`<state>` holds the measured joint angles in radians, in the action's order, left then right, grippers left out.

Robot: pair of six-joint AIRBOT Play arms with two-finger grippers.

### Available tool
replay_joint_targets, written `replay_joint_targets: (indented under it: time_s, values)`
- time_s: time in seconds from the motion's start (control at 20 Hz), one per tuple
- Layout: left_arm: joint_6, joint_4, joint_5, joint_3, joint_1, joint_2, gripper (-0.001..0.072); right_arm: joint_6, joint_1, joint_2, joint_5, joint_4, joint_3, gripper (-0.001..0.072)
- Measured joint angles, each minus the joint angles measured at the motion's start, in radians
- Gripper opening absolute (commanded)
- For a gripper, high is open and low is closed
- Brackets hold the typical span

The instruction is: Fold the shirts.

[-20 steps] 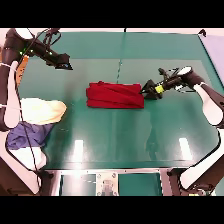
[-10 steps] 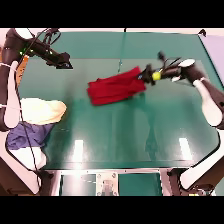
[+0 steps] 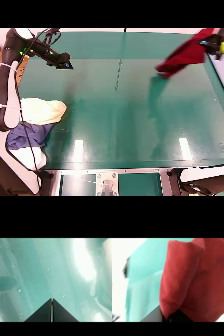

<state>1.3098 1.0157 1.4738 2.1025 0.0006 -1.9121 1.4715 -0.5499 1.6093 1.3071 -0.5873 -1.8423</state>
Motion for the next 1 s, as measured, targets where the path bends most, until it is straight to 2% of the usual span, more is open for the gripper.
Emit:
replay_joint_targets:
  time_s: [0.25, 0.45, 0.7, 0.85, 1.0]
  values:
    - [0.0, 0.0, -0.004, 0.0, 0.0, 0.0, 0.0028, 0.064, -0.227, -0.035, 0.03, -0.075, -0.007, 0.0013]
    - [0.001, -0.004, -0.016, 0.0, 0.0, 0.0, 0.0028, 0.106, -0.287, -0.042, 0.009, -0.087, -0.009, 0.0013]
    - [0.009, -0.009, -0.021, 0.0, 0.0, 0.0, 0.0028, 0.222, -0.33, -0.045, -0.035, -0.08, 0.005, 0.0012]
    - [0.01, -0.012, -0.018, -0.007, 0.0, 0.0, 0.0028, 0.256, -0.385, -0.076, -0.02, -0.135, 0.086, 0.0012]
    - [0.01, -0.021, -0.01, -0.048, 0.0, 0.0, 0.0028, 0.281, -0.486, -0.157, -0.012, -0.279, 0.28, 0.0011]
